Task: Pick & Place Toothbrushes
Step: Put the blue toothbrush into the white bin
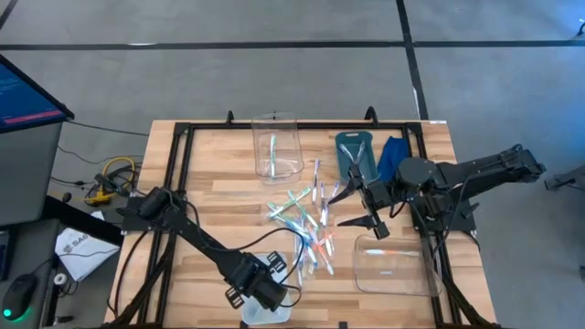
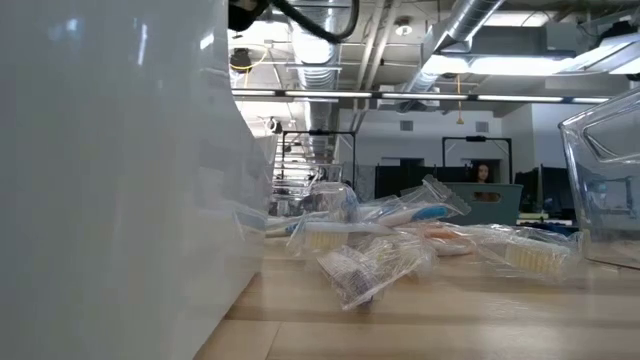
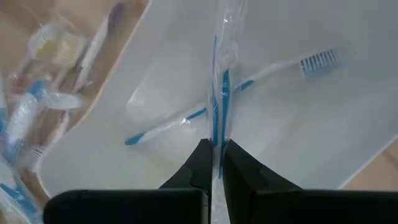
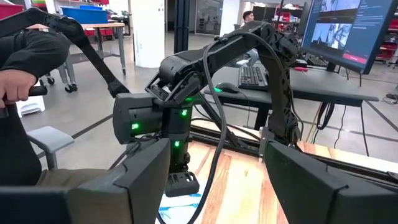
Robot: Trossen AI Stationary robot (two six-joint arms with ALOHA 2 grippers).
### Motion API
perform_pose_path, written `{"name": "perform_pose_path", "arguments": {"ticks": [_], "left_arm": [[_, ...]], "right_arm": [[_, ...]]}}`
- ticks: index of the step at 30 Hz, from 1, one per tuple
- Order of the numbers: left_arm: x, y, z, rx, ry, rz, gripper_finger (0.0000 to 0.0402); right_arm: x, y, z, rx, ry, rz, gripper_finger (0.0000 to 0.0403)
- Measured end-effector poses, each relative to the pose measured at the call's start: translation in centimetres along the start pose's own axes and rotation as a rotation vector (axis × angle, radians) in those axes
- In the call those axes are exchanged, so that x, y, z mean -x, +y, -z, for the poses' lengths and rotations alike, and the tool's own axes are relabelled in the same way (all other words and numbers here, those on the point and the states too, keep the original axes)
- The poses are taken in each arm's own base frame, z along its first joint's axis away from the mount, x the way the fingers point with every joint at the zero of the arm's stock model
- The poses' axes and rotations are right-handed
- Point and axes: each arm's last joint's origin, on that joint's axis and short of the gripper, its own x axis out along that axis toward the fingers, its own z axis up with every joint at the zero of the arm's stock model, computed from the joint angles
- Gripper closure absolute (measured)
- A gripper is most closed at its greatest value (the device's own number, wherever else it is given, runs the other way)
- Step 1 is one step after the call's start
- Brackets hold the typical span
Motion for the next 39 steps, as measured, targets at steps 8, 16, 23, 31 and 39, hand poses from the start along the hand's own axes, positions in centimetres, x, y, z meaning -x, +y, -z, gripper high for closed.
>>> {"name": "perform_pose_path", "arguments": {"ticks": [8,16,23,31,39], "left_arm": [[-0.6,-0.1,0.1,0.020,-0.011,0.027,0.0395],[-1.7,-0.1,0.6,-0.018,-0.010,0.057,0.0394],[-1.8,0.5,0.8,0.004,-0.018,0.076,0.0394],[-1.8,1.2,1.0,0.079,-0.018,0.093,0.0394],[-1.8,1.1,1.0,0.070,-0.026,0.112,0.0372]], "right_arm": [[0.0,0.0,0.0,-0.002,0.002,0.000,0.0148],[0.0,0.0,0.1,-0.003,0.008,-0.001,0.0148],[0.0,0.0,0.1,-0.003,0.008,0.000,0.0148],[0.0,0.0,0.1,-0.003,0.011,-0.001,0.0148],[0.0,0.0,0.1,-0.003,0.011,-0.001,0.0148]]}}
